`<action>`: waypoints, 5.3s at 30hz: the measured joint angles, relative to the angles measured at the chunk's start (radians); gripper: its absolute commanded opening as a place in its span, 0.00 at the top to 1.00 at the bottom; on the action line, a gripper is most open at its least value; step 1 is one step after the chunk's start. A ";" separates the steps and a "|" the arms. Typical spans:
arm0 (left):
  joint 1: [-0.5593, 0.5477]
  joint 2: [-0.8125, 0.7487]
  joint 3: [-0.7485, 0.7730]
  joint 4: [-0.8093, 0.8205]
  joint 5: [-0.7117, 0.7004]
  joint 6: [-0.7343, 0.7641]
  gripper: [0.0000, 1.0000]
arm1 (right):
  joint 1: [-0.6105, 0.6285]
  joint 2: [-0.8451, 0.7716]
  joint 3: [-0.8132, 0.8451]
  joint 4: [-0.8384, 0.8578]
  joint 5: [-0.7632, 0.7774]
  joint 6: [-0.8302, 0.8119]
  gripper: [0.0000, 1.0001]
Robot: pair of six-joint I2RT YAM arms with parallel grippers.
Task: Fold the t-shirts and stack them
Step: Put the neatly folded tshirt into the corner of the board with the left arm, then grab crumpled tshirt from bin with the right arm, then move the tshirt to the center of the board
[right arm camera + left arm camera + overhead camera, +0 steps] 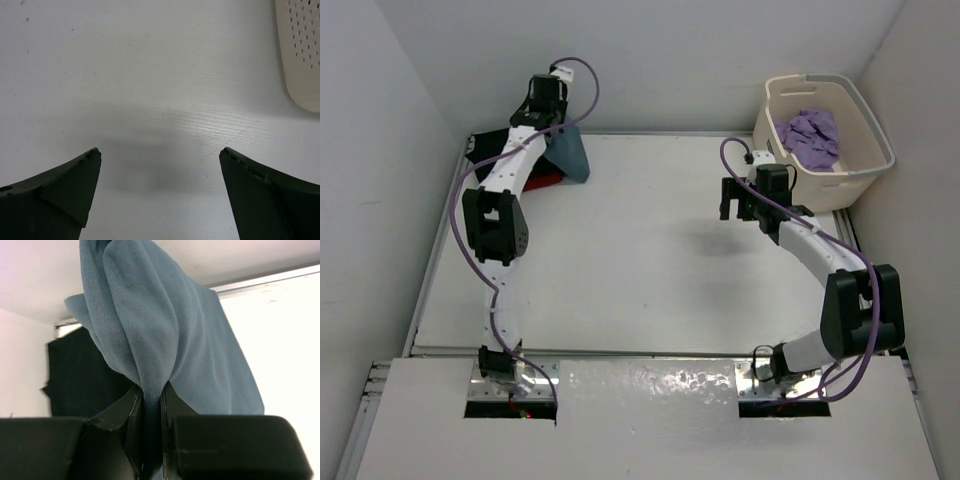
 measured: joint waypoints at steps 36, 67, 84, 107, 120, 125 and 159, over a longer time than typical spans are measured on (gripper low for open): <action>0.268 -0.087 -0.173 0.081 0.079 -0.060 1.00 | 0.000 0.054 0.018 -0.012 -0.029 -0.005 0.01; 0.301 -0.086 -0.082 -0.020 0.081 -0.342 0.00 | -0.011 0.114 0.399 -0.192 -0.012 -0.085 0.01; 0.077 -0.506 -0.519 0.203 0.097 -0.504 0.00 | -0.266 0.848 1.354 -0.235 0.150 0.023 0.01; 0.090 -0.384 -0.471 0.134 0.127 -0.499 0.00 | -0.383 1.180 1.344 -0.167 0.202 0.127 0.96; 0.090 -0.387 -0.530 0.212 0.212 -0.503 0.00 | -0.379 0.824 1.107 0.053 0.095 0.214 1.00; 0.090 -0.387 -0.537 0.240 0.280 -0.510 0.00 | -0.356 0.690 1.102 0.182 0.035 0.227 1.00; 0.113 -0.900 -1.191 0.109 0.117 -0.900 0.00 | -0.069 0.059 0.138 0.122 -0.208 0.090 0.01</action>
